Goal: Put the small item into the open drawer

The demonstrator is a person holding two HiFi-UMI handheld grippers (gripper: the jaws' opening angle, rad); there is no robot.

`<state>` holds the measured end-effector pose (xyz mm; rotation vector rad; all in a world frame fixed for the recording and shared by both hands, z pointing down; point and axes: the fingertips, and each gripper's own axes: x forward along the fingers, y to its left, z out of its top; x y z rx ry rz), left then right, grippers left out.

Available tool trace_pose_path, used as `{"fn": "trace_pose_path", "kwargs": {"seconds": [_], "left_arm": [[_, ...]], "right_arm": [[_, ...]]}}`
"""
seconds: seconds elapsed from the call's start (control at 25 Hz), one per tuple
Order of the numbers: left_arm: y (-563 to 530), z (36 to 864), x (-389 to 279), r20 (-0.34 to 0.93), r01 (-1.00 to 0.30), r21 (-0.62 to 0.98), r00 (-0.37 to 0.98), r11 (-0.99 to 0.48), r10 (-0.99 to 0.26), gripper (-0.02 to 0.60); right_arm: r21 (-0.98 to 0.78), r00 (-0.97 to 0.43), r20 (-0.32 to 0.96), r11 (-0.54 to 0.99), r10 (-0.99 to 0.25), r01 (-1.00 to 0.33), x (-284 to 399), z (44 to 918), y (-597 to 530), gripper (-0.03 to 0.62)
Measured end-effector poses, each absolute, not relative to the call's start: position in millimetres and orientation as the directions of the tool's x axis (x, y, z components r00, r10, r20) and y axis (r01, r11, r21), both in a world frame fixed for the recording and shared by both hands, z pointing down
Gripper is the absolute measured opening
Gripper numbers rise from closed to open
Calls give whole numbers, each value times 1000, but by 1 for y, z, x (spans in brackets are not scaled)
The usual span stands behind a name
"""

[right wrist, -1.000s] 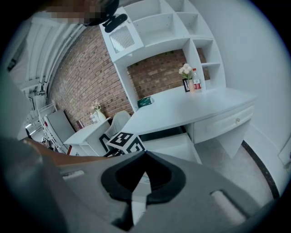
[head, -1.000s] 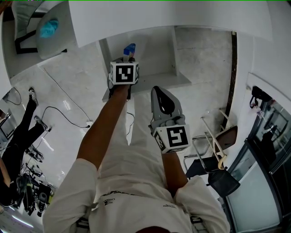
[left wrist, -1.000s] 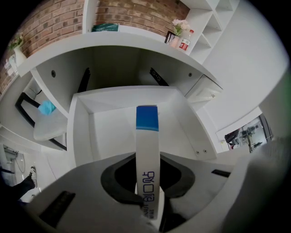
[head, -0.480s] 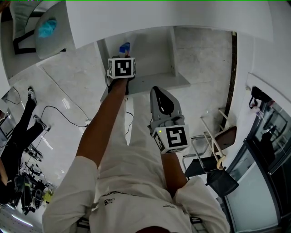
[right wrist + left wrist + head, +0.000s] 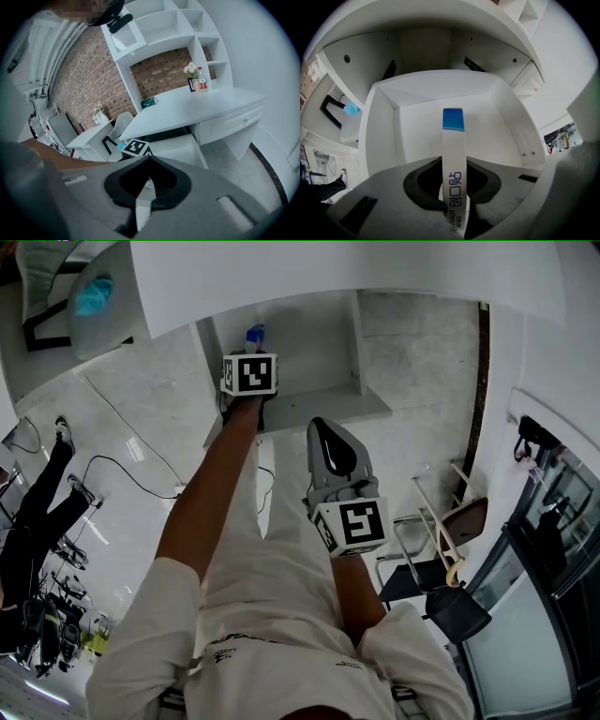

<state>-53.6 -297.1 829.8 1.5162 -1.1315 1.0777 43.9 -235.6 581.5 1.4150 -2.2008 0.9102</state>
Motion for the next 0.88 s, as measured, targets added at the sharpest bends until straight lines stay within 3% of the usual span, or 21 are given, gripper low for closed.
{"fn": "trace_pose_path", "kwargs": {"seconds": [0.88], "left_arm": [[-307, 799, -47, 945, -962, 232, 258, -142, -203, 138]], "right_arm": [[-304, -430, 586, 306, -687, -902, 44, 558, -240, -2]]}}
